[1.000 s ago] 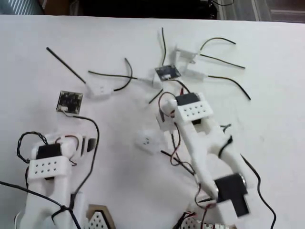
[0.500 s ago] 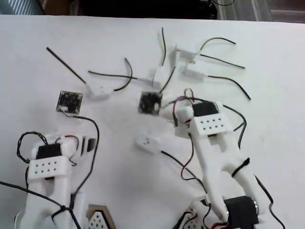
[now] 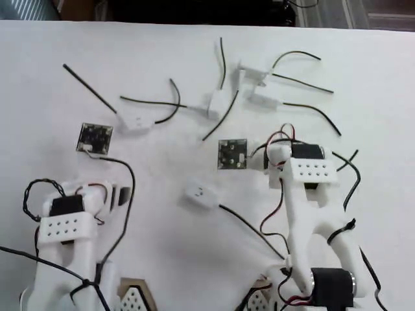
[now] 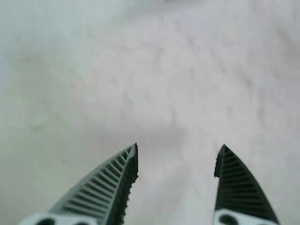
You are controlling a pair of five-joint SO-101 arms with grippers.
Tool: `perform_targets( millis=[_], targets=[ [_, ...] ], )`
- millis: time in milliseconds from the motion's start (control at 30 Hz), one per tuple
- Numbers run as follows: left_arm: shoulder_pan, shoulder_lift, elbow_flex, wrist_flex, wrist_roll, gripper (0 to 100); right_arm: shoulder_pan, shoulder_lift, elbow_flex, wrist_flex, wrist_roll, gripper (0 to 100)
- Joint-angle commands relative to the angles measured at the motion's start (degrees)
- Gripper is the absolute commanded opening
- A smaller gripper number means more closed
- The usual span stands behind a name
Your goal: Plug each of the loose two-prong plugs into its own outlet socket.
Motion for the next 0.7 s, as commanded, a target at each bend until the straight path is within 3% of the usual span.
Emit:
perform_targets(
  millis=[0,100,267,367,567,667],
  targets=[
    [-0.31,-1.45,-0.18,-1.23,-0.62,27,2.51,-2.51,-0.53,-2.59,-7.12,18.9],
    [-0.31,-1.45,-0.18,-1.23,-0.62,27,3.56,-3.03,-0.70,-3.12,-15.12,25.2],
    [-0.31,-1.45,-0.18,-1.14,-0.62,27,3.74,-3.03,-1.05,-3.12,-29.63,21.4],
    [-0.31,-1.45,-0.18,-1.14,-0.62,27,3.38,-3.03,-1.67,-2.68,-46.42,17.6],
    [-0.31,-1.45,-0.18,-1.14,-0.62,27,2.07,-2.24,-1.67,-2.68,-87.65,16.6],
    [-0.31,-1.45,-0.18,-1.14,-0.62,27,1.63,-0.40,-2.37,-2.68,-98.90,16.6]
  ],
)
